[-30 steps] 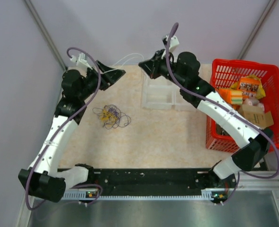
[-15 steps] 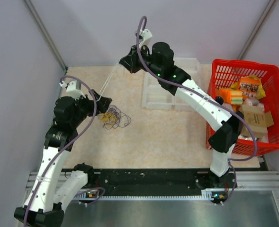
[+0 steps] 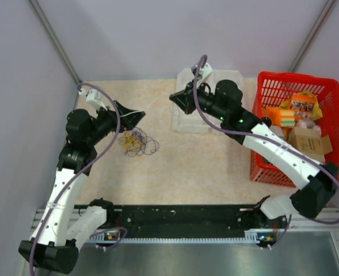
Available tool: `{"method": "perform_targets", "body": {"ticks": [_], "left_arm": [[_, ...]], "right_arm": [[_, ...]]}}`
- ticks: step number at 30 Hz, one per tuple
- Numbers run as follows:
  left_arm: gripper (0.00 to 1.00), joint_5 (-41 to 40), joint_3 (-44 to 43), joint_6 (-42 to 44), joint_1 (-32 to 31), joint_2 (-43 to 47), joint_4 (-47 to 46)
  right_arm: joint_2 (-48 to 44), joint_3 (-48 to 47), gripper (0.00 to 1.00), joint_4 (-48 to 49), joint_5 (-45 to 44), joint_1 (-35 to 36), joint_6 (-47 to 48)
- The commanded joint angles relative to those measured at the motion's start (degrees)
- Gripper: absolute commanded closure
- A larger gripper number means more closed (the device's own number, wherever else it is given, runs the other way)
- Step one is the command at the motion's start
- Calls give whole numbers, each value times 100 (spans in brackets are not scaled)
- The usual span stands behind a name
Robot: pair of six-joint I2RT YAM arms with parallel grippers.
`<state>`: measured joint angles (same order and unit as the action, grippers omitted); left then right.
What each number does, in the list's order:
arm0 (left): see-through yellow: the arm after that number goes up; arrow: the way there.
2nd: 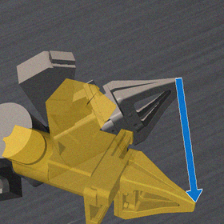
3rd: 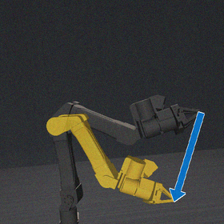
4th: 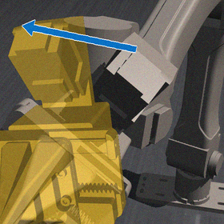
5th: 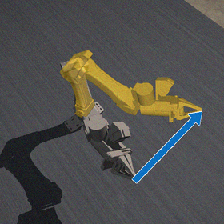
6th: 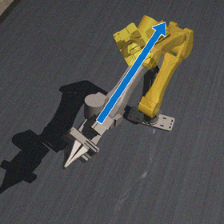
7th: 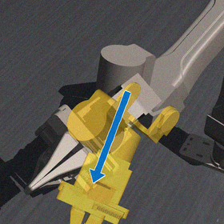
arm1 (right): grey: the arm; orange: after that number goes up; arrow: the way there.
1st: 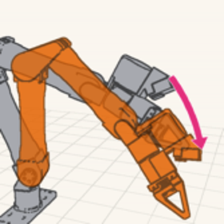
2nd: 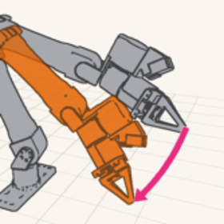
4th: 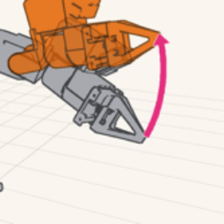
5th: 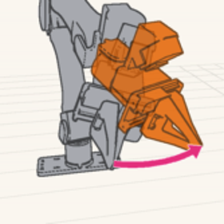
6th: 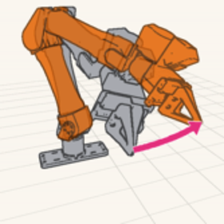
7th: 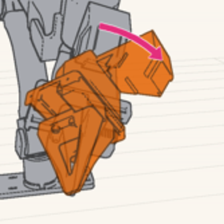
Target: Untangle the cables
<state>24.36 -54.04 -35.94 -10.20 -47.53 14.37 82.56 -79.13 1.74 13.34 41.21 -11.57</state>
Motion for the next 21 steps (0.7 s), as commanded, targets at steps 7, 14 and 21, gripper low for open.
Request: {"method": "perform_targets", "body": {"ticks": [7, 14, 21], "left_arm": [[26, 1000, -171, 175, -17, -1172, -118], [22, 1097, 1088, 737, -465, -513, -216], [23, 1370, 1168, 1063, -589, 40, 293]], "right_arm": [[-796, -285, 100, 539, -7, 45, -134], [294, -1884, 100, -24, -351, 36, -819], [690, -2334, 100, 275, -849, 36, -1235]]}}
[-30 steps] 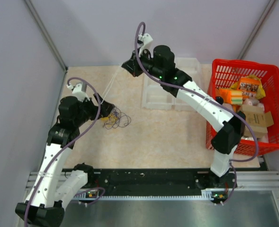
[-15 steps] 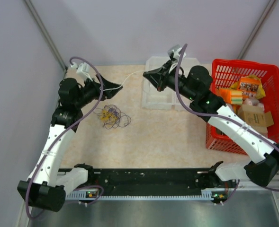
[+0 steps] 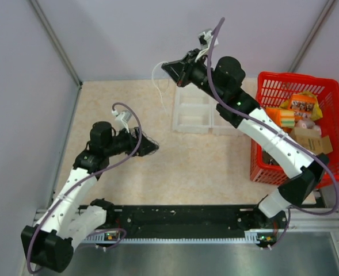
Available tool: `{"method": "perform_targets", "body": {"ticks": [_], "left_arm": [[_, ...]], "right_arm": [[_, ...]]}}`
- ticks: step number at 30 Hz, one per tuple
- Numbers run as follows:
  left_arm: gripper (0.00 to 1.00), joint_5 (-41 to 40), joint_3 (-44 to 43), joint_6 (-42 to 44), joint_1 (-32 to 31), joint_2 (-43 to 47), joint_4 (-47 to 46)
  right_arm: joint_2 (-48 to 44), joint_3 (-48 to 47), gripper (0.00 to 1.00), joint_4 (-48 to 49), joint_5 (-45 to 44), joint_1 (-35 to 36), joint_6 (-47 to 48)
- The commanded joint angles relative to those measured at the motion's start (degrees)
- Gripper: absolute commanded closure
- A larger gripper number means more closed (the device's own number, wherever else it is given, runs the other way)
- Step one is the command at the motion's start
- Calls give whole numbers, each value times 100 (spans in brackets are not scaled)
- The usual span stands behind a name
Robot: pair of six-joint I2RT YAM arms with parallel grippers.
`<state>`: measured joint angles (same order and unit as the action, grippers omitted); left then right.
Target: Untangle the cables
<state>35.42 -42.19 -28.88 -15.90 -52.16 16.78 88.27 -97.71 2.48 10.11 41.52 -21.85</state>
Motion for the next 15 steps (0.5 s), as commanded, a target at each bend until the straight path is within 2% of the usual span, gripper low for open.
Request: {"method": "perform_targets", "body": {"ticks": [1, 4, 9, 15], "left_arm": [[23, 246, 18, 375, -18, 714, 89], [23, 211, 132, 252, -18, 1364, 133], [23, 106, 344, -100, -18, 2314, 168], [22, -193, 89, -74, -18, 2922, 651]], "right_arm": [[190, -503, 100, 261, -728, 6, -49], [550, -792, 100, 270, -1299, -29, 583], [1454, -1529, 100, 552, -1406, -258, 1427], [2606, -2471, 100, 613, -2082, -583, 2499]]}}
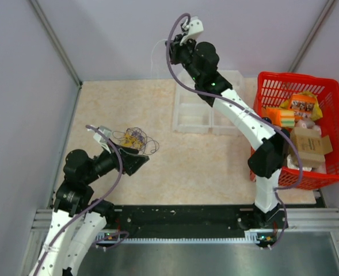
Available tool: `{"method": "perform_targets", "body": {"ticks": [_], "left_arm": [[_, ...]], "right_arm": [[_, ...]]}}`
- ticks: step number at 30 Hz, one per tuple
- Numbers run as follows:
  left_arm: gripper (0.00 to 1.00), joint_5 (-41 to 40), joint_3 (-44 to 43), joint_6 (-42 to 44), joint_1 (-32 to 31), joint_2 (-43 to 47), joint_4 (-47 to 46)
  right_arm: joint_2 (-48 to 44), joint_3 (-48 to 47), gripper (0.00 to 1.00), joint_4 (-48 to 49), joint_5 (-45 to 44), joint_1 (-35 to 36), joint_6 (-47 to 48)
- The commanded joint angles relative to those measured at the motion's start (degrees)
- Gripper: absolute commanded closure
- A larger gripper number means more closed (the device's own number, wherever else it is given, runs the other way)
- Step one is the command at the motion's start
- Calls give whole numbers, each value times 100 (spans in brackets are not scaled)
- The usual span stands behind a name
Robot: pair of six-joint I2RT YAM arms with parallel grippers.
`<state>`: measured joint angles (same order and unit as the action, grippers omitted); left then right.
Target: Untangle the cables
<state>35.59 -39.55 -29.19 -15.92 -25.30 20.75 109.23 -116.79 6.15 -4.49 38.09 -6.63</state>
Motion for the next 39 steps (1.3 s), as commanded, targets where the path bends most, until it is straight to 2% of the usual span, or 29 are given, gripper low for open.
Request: {"method": "perform_targets", "body": {"ticks": [1, 3, 8, 12, 19, 24, 33, 37, 39], "left_arm": [[22, -246, -228, 18, -16, 279, 306], [21, -351, -351, 150, -16, 289, 437], [21, -483, -694, 458, -16, -18, 772], [21, -448, -712, 537, -16, -229, 702], [21, -413, -712, 503, -16, -441, 509], [21, -308, -668, 309, -16, -564, 272], [21, -387, -624, 221, -16, -564, 219], [21, -360, -510, 107, -16, -546, 149], [21, -334, -492, 45, -16, -546, 87]], "right_arm": [[720, -773, 100, 168, -728, -301, 1145], [1090, -1090, 100, 79, -1079, -398, 1409], [1714, -1205, 100, 386, -1414, -758, 1788], [2339, -1767, 100, 45, -1221, -1162, 1596], [3042, -1917, 100, 80, -1036, -1532, 1437], [3710, -2435, 100, -70, -1396, -1690, 1261], [4036, -2173, 100, -290, -1239, -1761, 1051], [3896, -2059, 100, -798, -1010, -1691, 182], [3581, -1613, 100, -678, -1028, -1647, -370]]}}
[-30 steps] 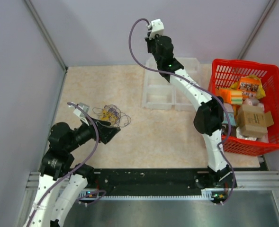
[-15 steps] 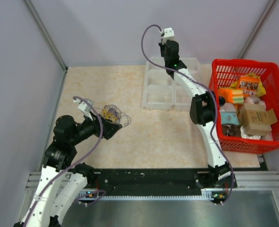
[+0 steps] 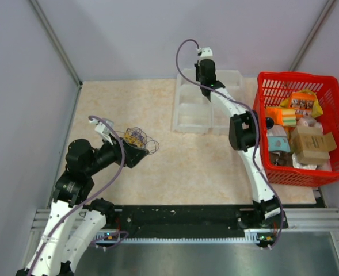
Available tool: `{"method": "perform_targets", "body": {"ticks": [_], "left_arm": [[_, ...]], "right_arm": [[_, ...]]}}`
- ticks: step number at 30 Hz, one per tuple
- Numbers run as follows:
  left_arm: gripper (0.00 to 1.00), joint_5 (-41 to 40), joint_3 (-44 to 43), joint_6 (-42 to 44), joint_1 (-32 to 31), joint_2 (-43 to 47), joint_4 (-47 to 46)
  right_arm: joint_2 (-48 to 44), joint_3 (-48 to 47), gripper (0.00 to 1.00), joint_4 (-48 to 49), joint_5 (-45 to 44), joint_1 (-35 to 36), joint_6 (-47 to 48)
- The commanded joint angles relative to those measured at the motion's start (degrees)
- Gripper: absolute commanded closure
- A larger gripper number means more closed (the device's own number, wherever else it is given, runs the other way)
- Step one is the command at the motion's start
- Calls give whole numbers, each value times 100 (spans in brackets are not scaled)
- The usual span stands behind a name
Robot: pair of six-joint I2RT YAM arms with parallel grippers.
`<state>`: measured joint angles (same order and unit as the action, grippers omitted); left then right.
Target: Untangle the cables
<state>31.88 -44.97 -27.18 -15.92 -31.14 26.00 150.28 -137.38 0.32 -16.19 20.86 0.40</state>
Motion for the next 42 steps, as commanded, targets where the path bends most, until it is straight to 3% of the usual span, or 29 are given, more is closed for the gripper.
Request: {"method": "perform_targets", "body": {"ticks": [1, 4, 7, 10, 13, 21, 28, 32, 34, 35, 39, 42], "left_arm": [[21, 46, 32, -174, -16, 37, -446], [21, 64, -12, -209, -16, 81, -368], [21, 55, -91, -156, -16, 160, -192], [21, -32, -117, -95, -16, 204, -78], [21, -33, -47, -156, -16, 143, -156], [21, -146, 93, -261, -16, -33, -183], [24, -593, 138, -507, -16, -682, 300], [23, -1560, 111, -964, -16, -1192, 484], [20, -1947, 7, -1192, -16, -1526, 695], [17, -2088, -64, -1254, -16, -1623, 896], [17, -2133, -258, -1509, -16, -1826, 1363], [17, -2037, 100, -1851, -16, -1406, 1444]], "right_arm": [[-621, 649, 100, -93, 133, 67, -1382], [-439, 144, 100, -688, -173, 14, -1947], [-218, -113, 100, -814, -823, -3, -1615], [-174, -52, 98, -656, -851, -3, -1254], [-166, -43, 78, -568, -615, -12, -1087], [-630, -25, 43, -848, -87, -12, -1034], [-1465, -61, 25, -1753, 45, 93, -875], [-2378, 631, 19, -2141, 71, 304, -1077], [-2853, 1062, 4, -2263, 203, 505, -1156], [-3133, 1264, 2, -2369, 212, 620, -1218], [-3934, 2301, 1, -2431, 502, 1226, -1411], [-4374, 3127, 1, -2046, 1010, 1744, -1604]]}}
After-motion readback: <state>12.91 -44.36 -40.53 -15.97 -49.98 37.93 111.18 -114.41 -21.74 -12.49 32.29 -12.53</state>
